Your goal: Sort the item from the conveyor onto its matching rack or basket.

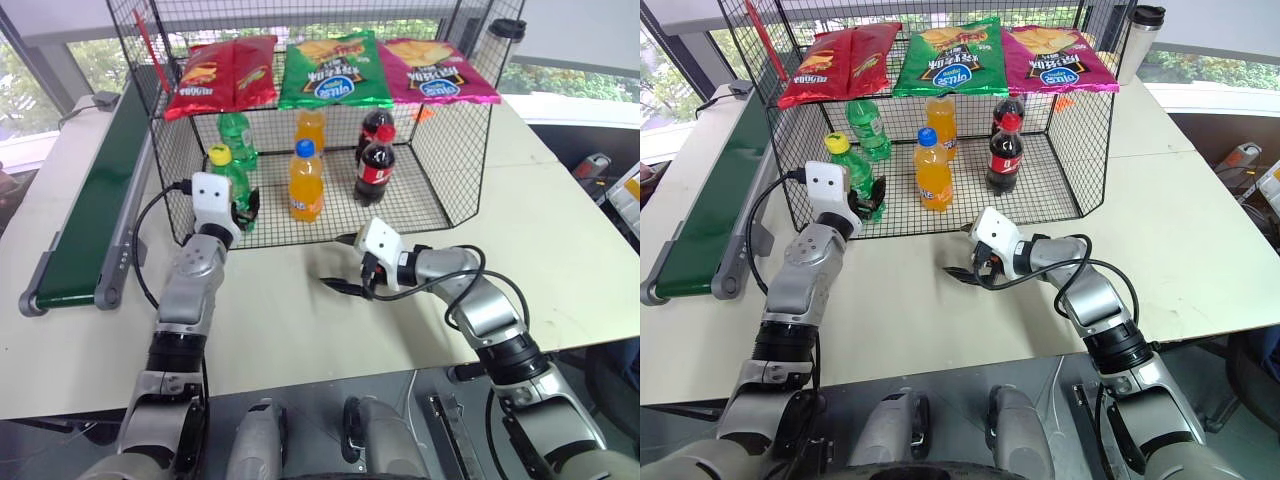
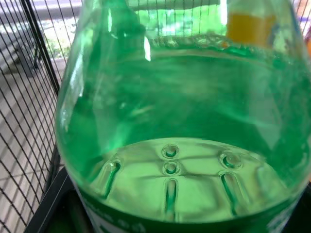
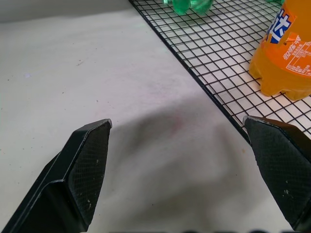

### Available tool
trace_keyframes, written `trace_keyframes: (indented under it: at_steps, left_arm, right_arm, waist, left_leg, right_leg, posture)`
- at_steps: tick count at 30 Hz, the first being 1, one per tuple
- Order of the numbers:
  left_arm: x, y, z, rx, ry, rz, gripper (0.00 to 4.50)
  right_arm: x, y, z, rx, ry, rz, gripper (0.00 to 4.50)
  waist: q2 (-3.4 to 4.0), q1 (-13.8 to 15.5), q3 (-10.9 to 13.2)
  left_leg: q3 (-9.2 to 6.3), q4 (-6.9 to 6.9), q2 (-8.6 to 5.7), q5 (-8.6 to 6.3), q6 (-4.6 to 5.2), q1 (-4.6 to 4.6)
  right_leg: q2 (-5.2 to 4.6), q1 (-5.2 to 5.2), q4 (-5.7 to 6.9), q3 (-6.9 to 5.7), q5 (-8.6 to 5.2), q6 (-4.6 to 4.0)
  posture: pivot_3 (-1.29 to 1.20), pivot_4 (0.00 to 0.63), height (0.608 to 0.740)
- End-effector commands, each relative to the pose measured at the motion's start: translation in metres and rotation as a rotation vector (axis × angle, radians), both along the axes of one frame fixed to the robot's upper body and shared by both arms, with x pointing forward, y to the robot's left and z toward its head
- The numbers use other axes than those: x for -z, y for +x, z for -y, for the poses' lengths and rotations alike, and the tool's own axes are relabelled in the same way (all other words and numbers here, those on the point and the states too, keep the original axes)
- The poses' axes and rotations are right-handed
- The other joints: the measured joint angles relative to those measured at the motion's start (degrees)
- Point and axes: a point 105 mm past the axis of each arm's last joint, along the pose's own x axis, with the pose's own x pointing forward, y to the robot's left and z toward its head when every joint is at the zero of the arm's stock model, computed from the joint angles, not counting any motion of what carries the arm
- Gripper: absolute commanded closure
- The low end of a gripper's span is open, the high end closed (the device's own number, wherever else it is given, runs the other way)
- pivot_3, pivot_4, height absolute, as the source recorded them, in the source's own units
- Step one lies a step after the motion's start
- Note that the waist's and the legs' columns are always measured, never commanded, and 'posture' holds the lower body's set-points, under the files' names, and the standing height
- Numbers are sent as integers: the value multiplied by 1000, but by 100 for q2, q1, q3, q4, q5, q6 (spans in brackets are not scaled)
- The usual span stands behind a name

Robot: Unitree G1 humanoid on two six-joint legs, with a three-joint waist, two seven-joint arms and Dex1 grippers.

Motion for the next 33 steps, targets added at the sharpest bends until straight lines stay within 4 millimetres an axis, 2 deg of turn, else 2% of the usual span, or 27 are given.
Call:
trace_keyframes:
  at_steps: [1,6,9,16,23,33]
  left_arm:
    - [-24,5,4,6,0,100,1563]
    - [-21,10,5,5,-13,94,1563]
    - [-20,12,6,5,-18,94,45]
    - [-25,7,6,5,-18,106,15]
    - [-55,-10,2,-8,-29,194,15]
    - [-87,-32,3,-6,-30,274,15]
  right_arm:
    - [-20,-1,-3,-11,16,56,0]
    - [-20,1,-1,11,3,53,0]
    - [-21,1,-1,11,3,53,0]
    - [-22,-1,-3,1,3,48,0]
    - [-22,-4,-6,-15,8,41,0]
    - [-22,-5,-8,-30,6,40,0]
  waist:
    - [0,0,0]
    - [0,3,0]
    - [0,2,0]
    - [0,-6,0]
    - [0,-4,0]
    - [0,-3,0]
  left_leg:
    - [0,0,0,0,0,0]
    - [1,0,0,0,0,0]
    - [1,0,0,0,0,0]
    - [1,0,0,0,0,2]
    - [0,0,1,0,0,2]
    - [-1,0,1,0,0,2]
  right_leg:
    - [0,0,0,0,0,0]
    - [0,0,0,0,0,0]
    - [0,0,0,0,0,1]
    - [-1,2,2,0,0,0]
    - [-1,2,2,0,0,1]
    - [-1,3,3,0,0,1]
  posture:
    - [0,150,740]
    - [0,150,740]
    - [0,150,740]
    - [0,150,740]
    - [0,150,740]
    - [0,150,740]
